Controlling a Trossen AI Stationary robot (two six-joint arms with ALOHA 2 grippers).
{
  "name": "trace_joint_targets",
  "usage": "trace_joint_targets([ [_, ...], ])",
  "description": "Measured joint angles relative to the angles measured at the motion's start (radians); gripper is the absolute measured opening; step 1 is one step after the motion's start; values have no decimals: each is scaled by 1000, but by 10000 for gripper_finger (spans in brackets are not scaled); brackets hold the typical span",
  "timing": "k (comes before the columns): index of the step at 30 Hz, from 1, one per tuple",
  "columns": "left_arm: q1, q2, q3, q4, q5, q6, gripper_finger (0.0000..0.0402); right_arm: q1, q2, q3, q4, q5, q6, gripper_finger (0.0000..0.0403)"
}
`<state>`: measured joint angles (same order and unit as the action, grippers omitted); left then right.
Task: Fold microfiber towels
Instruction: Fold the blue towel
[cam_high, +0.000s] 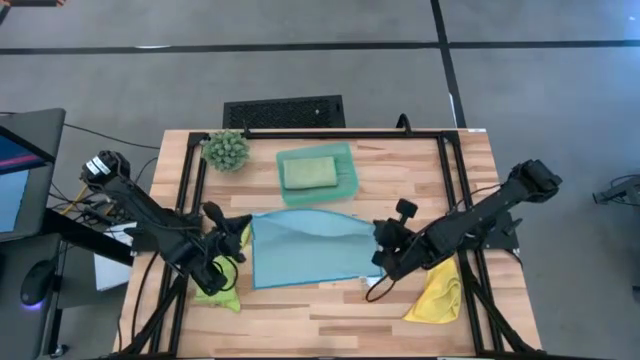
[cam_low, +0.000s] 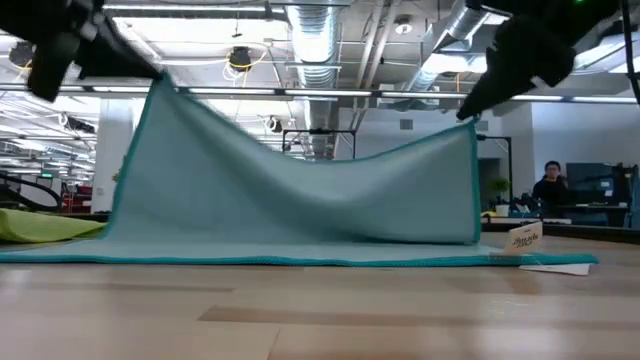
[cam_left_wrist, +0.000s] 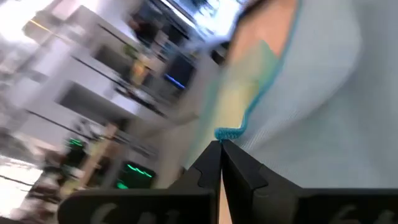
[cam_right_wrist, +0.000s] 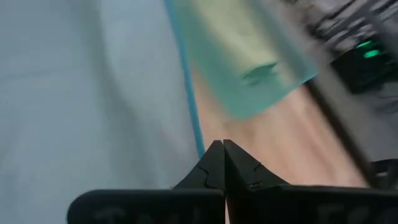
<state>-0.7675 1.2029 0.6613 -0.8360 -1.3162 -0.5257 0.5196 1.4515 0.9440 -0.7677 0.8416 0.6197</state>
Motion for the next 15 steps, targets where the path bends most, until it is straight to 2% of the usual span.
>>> trace_joint_targets([
  [4, -1, 10, -58, 57, 182, -62, 0, 19, 66, -1, 2, -113, -24, 12],
  [9, -13, 33, -155, 251, 355, -62, 0, 34, 189, -1, 47, -238, -168, 12],
  [13, -14, 34, -201, 360, 391, -28, 0, 19, 249, -1, 35, -199, -201, 11],
  [15, -14, 34, -206, 364, 351, -11, 0, 2, 252, -1, 4, -139, -190, 9],
])
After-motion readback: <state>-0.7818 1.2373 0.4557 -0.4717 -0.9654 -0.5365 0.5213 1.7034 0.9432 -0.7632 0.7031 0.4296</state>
